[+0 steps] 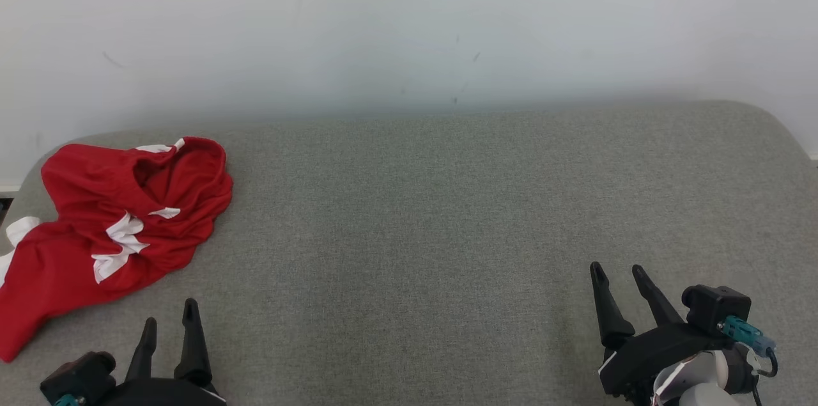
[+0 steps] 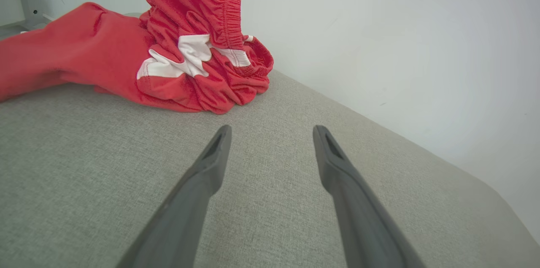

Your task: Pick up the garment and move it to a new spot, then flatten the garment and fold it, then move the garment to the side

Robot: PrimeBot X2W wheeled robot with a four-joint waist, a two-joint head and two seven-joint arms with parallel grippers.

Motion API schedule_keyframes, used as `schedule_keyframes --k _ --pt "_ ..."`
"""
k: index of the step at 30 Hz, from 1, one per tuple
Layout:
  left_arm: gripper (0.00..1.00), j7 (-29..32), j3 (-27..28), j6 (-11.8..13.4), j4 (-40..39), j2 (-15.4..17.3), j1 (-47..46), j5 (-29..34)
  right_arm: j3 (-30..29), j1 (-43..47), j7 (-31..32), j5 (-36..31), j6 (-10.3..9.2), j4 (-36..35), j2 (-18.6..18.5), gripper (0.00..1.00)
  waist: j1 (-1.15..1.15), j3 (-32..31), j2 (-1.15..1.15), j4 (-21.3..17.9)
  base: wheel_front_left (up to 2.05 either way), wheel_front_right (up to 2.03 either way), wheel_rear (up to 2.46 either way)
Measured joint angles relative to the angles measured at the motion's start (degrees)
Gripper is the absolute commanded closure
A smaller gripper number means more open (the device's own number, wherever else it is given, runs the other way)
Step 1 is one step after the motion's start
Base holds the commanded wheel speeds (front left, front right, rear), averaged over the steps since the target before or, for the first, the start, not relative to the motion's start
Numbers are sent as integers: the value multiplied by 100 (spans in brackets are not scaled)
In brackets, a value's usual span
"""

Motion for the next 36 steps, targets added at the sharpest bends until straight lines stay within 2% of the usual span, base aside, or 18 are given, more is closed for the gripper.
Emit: schedule_keyframes --k 24,36 --pt "0 -144 115 346 -543 -16 231 2140 -183 -48 -383 -1656 -327 -213 -96 0 0 -55 0 -8 0 0 0" --pt "0 -43 151 346 -756 -22 343 2086 -314 4 -387 -1575 -327 -363 -78 0 0 -63 0 -47 0 0 0"
